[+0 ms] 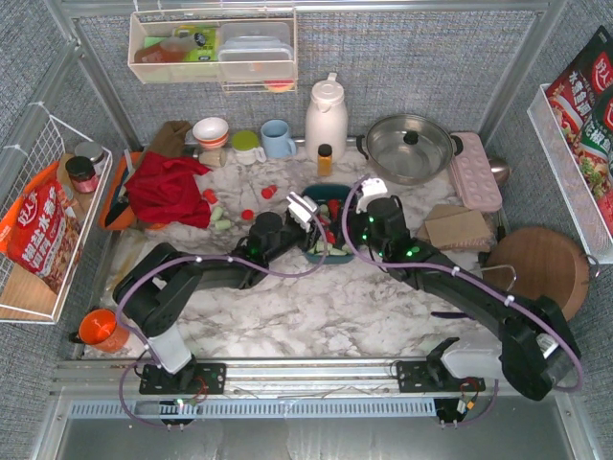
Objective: Mix the coffee capsules in the storage basket
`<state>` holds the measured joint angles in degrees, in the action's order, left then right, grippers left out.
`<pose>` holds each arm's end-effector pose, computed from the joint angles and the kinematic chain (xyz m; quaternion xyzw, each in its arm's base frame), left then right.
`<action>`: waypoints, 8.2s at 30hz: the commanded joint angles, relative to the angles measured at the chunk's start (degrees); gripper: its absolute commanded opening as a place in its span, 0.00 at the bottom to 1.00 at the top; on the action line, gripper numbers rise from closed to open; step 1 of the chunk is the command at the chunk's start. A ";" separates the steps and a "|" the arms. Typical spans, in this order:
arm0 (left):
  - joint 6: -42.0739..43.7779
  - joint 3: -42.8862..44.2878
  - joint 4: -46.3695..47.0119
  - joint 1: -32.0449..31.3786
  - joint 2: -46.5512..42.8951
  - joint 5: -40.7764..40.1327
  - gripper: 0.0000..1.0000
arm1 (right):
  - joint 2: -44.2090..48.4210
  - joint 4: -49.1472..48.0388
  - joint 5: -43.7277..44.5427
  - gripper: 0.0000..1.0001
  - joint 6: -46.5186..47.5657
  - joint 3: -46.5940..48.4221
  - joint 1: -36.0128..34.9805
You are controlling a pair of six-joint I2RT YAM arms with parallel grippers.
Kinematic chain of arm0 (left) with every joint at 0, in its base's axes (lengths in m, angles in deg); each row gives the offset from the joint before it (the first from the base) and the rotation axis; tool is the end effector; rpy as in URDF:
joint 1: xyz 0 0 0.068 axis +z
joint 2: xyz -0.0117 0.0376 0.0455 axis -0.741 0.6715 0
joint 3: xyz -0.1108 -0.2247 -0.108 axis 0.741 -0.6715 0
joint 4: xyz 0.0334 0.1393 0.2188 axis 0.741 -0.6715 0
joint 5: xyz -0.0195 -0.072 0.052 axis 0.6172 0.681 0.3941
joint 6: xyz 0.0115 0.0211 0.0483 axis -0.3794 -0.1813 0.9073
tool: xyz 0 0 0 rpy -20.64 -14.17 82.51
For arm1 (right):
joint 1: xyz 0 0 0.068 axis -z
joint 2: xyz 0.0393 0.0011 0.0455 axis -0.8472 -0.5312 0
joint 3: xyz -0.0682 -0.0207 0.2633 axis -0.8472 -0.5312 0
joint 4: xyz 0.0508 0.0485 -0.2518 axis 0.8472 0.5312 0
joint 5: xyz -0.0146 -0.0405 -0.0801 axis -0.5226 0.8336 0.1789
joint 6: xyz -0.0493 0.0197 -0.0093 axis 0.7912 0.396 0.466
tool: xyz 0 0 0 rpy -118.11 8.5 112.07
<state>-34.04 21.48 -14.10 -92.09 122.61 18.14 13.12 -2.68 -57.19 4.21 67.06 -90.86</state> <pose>0.2527 -0.2542 0.2053 0.3203 0.6441 -0.3133 0.6200 0.2466 0.1565 0.2760 -0.0880 0.8011 0.2210 0.5492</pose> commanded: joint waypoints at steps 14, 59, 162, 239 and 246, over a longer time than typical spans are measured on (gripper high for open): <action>7.77 8.62 -18.98 -1.73 5.84 18.42 0.49 | 5.90 2.04 18.95 0.66 -2.56 -4.10 2.53; -20.60 22.03 -47.47 22.75 13.19 -21.86 0.78 | -0.81 2.30 11.05 0.67 -1.38 -1.66 3.77; -17.94 12.65 -46.85 24.76 6.80 -32.09 0.52 | -5.23 2.07 6.71 0.67 -2.61 -1.13 6.21; -7.34 -19.80 -5.31 -3.21 -27.31 -37.10 0.99 | -17.17 12.03 7.04 0.15 3.77 18.31 0.25; -15.19 -14.34 -27.05 -0.31 -28.14 -48.49 0.99 | -29.49 15.54 7.93 0.55 4.28 27.95 1.73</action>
<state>-42.52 3.93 -26.01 -94.32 94.18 -21.00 -12.58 12.10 -51.09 8.19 90.79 -89.49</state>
